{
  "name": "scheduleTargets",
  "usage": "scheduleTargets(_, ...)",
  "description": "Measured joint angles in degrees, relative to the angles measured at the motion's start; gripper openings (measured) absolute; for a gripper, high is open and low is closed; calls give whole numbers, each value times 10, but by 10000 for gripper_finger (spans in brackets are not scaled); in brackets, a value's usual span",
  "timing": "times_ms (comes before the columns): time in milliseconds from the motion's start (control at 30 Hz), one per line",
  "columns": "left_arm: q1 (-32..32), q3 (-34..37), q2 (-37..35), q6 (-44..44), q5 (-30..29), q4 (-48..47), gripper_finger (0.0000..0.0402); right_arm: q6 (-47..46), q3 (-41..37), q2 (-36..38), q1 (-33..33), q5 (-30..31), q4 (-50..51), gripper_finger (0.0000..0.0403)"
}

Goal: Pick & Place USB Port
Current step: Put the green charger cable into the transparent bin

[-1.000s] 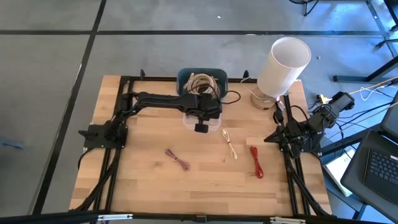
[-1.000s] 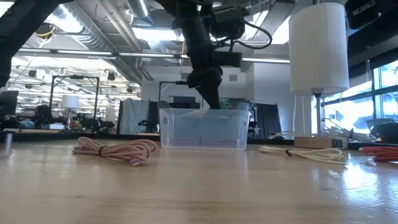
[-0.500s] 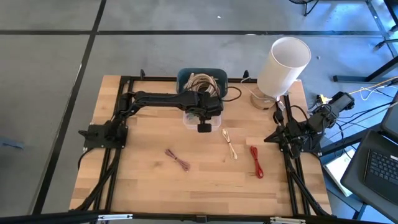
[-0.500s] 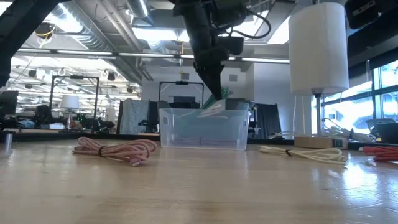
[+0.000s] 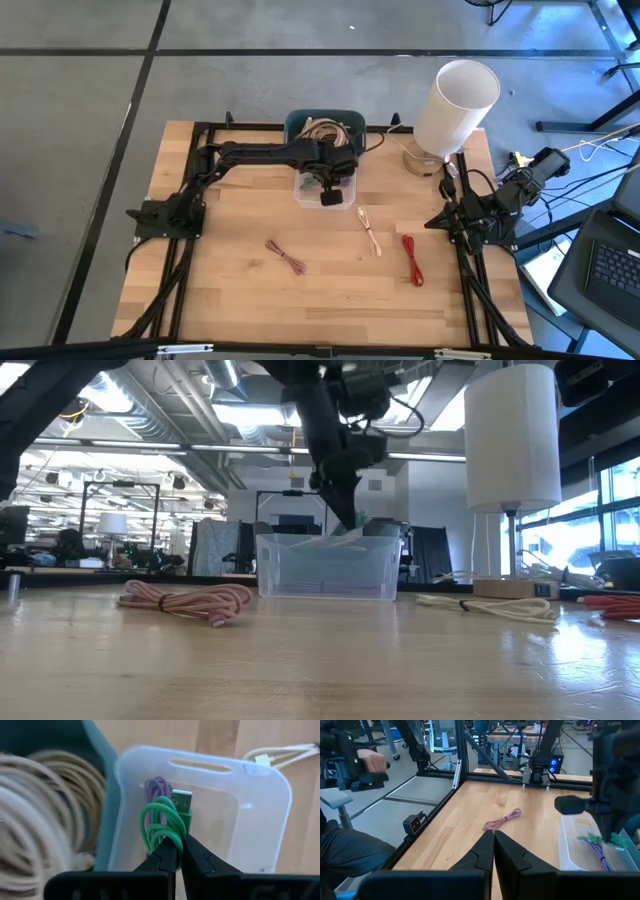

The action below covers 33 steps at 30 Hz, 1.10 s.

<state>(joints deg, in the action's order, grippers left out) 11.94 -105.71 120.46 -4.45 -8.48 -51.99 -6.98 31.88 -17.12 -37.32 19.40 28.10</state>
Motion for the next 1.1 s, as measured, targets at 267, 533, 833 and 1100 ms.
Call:
scheduleTargets(267,2,0,61,-26,8,-3,3,0,0,0,0,0,0,17)
scheduleTargets(533,10,0,82,-66,-22,28,3,0,0,0,0,0,0,17)
scheduleTargets(833,14,-1,96,-75,11,45,3,0,0,0,0,0,0,17)
scheduleTargets(1100,14,-1,96,-64,13,43,19,0,0,0,0,0,0,17)
